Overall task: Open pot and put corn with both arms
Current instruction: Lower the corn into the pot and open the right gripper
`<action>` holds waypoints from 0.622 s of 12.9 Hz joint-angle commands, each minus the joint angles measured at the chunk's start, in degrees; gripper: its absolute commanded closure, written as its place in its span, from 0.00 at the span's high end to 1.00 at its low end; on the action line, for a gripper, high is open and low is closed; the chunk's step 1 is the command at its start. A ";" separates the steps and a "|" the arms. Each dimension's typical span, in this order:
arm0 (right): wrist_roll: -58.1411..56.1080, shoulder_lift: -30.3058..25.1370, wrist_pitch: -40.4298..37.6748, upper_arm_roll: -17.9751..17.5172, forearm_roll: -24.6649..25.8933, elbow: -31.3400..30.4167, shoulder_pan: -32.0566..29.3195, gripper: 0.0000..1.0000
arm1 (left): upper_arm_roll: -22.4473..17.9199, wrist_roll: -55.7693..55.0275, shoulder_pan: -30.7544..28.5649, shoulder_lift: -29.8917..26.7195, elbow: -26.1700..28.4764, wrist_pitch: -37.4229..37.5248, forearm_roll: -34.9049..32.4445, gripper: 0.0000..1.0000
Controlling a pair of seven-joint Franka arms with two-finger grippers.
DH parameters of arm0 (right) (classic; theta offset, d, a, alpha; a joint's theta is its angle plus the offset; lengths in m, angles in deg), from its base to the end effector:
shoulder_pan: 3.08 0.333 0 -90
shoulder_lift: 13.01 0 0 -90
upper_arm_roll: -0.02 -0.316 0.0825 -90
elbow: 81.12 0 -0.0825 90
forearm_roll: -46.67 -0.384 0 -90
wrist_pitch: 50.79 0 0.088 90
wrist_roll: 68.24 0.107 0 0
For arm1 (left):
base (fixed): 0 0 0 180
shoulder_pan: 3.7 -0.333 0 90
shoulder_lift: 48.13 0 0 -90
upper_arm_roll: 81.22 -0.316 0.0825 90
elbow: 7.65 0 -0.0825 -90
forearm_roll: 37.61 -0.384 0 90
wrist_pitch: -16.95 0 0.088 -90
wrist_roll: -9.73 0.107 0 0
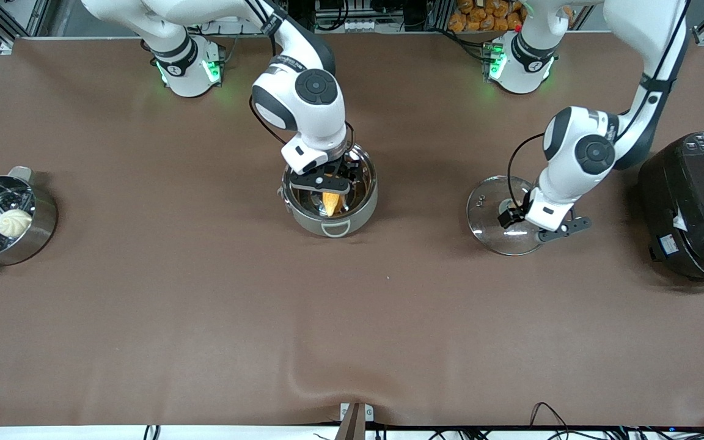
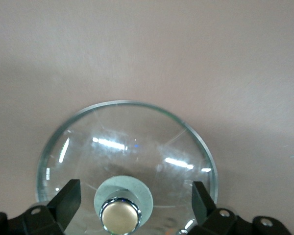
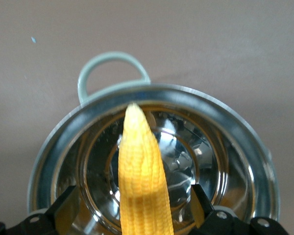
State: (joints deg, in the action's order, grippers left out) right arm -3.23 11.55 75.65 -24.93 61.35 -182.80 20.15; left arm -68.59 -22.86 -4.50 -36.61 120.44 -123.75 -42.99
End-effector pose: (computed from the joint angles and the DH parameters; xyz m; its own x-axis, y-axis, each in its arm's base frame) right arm 0.4603 0.4646 0.3416 0.9813 -0.1845 0.0542 -0.1831 -0.9827 -0.0292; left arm 0.5343 -0.1117 0.2845 0.9563 0.2908 0.0303 0.2910 -0.9567 -0.0015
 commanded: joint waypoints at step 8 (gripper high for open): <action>-28.34 -20.68 -16.74 4.87 -11.41 0.87 -20.87 1.00 | 0.64 6.03 -0.52 -2.29 -25.60 29.76 0.37 1.00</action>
State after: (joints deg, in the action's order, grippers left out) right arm -26.77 -5.98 60.36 -24.15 53.23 -180.67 -0.11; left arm -68.22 -20.58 -4.49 -39.25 97.99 -96.98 -42.99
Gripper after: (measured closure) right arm 0.000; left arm 0.000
